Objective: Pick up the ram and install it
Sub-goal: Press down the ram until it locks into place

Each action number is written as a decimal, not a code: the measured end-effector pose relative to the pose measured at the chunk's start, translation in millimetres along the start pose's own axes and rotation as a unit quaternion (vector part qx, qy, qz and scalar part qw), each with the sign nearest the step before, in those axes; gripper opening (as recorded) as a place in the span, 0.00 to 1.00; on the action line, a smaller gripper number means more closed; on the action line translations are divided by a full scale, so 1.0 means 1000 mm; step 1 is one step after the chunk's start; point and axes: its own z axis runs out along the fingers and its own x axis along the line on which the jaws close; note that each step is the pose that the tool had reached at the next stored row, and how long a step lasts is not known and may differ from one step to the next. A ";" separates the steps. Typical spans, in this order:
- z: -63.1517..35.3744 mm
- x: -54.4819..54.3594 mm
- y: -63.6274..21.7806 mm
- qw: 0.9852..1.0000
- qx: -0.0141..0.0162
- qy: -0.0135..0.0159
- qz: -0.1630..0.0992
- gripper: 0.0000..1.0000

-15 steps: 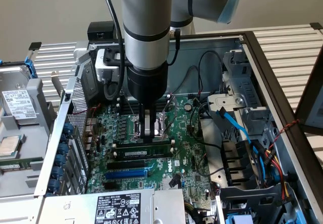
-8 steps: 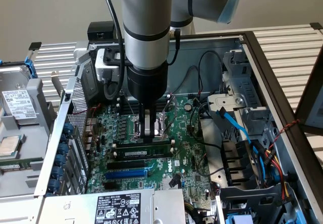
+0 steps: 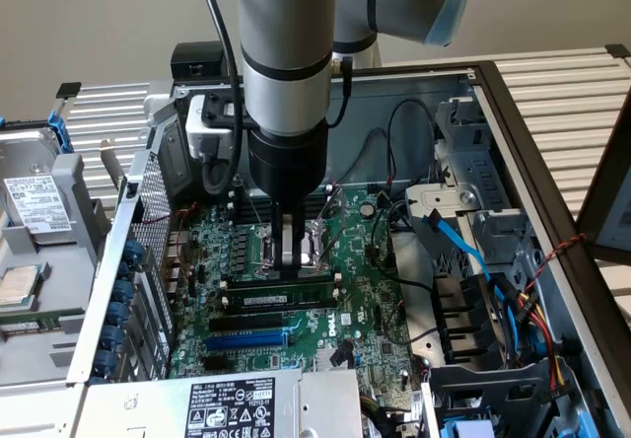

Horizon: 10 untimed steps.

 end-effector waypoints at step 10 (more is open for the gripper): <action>0.0001 0.000 0.0000 0.997 0.004 -0.005 0.082 0.10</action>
